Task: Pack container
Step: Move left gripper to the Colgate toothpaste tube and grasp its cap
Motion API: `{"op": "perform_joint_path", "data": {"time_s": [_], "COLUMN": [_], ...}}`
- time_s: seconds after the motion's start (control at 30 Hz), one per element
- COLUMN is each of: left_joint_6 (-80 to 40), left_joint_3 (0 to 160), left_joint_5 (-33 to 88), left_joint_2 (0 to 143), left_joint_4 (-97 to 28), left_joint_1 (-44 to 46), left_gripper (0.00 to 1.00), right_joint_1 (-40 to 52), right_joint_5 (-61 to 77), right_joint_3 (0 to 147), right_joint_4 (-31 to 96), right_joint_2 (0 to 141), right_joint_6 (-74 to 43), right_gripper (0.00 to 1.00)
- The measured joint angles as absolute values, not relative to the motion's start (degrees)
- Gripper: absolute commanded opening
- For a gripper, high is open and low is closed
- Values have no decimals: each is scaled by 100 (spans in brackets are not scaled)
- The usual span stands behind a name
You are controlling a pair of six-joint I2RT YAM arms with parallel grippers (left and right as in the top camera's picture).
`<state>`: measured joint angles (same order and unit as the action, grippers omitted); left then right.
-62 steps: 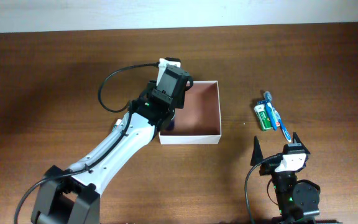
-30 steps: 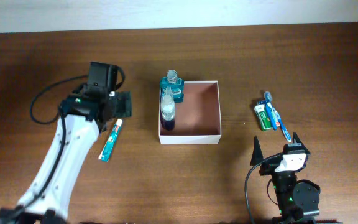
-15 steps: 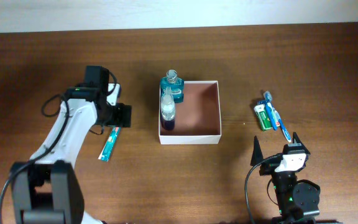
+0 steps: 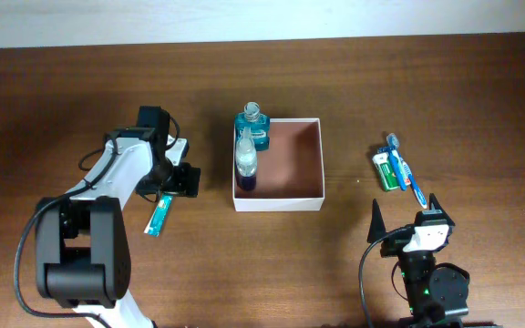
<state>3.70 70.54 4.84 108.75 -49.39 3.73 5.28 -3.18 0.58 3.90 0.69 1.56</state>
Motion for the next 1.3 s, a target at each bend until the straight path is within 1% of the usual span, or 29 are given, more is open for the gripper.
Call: {"op": "perform_joint_path", "data": {"time_s": [0.03,0.07,0.37,0.57,0.67,0.73,0.83,1.03,1.2,1.3], "left_joint_6": [370,370,392,392,397,419,436,438,436,434], "left_joint_3": [7054,7054,7043,6858,6753,6718,6711,6709,6709,6709], "left_joint_5": [497,499,381,342,320,316,301,298,298,298], "left_joint_2": [10875,10877,10875,10877,10877,10877,10877,10877,10877,10877], "left_joint_4": [-4936,-4934,-4919,-4644,-4567,-4567,-4563,-4563,-4563,-4563], "left_joint_1": [373,373,373,373,373,373,373,373,373,373], "left_gripper": [89,84,83,81,70,60,50,38,35,32], "right_joint_1": [528,528,528,528,528,528,528,528,528,528], "right_joint_5": [-318,-318,-318,-320,-318,-320,-318,-318,-320,-320], "right_joint_3": [58,58,58,58,58,58,58,58,58,58], "right_joint_4": [390,390,390,390,390,390,390,390,390,390], "right_joint_2": [69,69,69,69,69,69,69,69,69,69], "right_joint_6": [152,152,154,154,156,152,156,154,154,152], "right_gripper": [99,99,99,99,99,99,99,99,99,98]}}
